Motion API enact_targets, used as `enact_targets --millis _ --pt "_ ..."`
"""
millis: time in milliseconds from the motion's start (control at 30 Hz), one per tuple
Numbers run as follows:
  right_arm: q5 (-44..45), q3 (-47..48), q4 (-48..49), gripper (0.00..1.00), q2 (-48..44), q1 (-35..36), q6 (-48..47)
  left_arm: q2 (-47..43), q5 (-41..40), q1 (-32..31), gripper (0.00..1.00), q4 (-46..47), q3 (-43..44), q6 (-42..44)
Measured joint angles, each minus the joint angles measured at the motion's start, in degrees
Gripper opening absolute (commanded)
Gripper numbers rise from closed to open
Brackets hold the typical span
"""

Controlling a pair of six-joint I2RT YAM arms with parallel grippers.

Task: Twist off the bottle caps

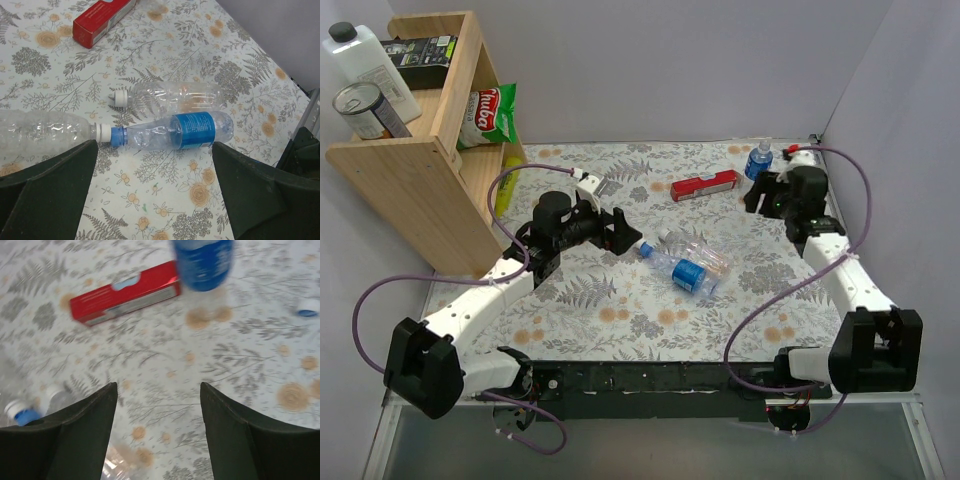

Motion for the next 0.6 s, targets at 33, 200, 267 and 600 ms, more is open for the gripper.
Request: enact_targets --millis 33,200,267,600 --pt "0.3 -1.9 1.1 0.7 -2.0 3.2 -0.5 0.4 -0.3 0.0 0.98 -0.1 0.0 -0.3" --pt "-1.2 -7.8 2.6 0.66 -5.9 14.5 -4.9 2.2 -2.7 0.0 0.98 -1.4 0.0 -2.0" --pt "-2.7 -8.0 2.2 0.65 -5.1 17.2 -7.0 2.4 -3.3 0.0 0.98 -1.9 0.0 -2.6" --pt "-4.8 -4.2 -2.4 0.63 5.2 34.0 -14.7 3.2 -6.3 0.0 0.98 -3.5 0.6 -3.4"
